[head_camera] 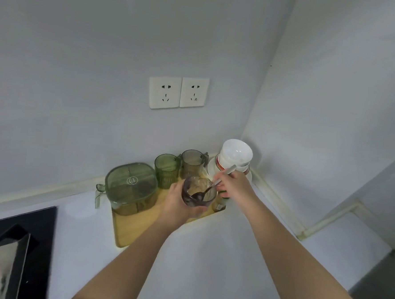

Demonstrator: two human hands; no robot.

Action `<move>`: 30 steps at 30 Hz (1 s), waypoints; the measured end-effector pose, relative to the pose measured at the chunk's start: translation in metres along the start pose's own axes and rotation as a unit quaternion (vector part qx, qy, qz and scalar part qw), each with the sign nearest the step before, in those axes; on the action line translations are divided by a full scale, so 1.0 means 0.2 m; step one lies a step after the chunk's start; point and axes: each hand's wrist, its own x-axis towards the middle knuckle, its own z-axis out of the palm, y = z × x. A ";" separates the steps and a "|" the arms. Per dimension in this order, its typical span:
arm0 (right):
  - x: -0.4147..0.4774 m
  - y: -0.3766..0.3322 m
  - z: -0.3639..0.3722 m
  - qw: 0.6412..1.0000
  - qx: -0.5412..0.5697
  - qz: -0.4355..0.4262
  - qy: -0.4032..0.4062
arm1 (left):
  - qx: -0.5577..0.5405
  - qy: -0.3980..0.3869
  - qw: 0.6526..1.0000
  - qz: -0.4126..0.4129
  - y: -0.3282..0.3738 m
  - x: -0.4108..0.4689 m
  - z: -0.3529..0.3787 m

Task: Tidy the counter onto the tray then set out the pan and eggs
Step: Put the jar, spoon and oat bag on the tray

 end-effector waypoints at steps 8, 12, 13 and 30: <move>0.30 0.03 -0.02 1.000 -0.028 0.008 0.012 | 0.033 0.011 0.998 -0.058 -0.04 0.26 0.11; 0.43 0.09 -0.01 0.999 -0.044 0.003 0.013 | 0.071 0.029 0.994 -0.080 -0.09 0.37 0.18; 0.46 0.10 -0.01 0.999 -0.040 0.001 0.013 | 0.070 0.035 0.994 -0.079 -0.11 0.38 0.20; 0.53 0.21 -0.09 0.999 0.008 -0.003 -0.049 | 0.060 0.063 0.993 -0.080 -0.17 0.44 0.33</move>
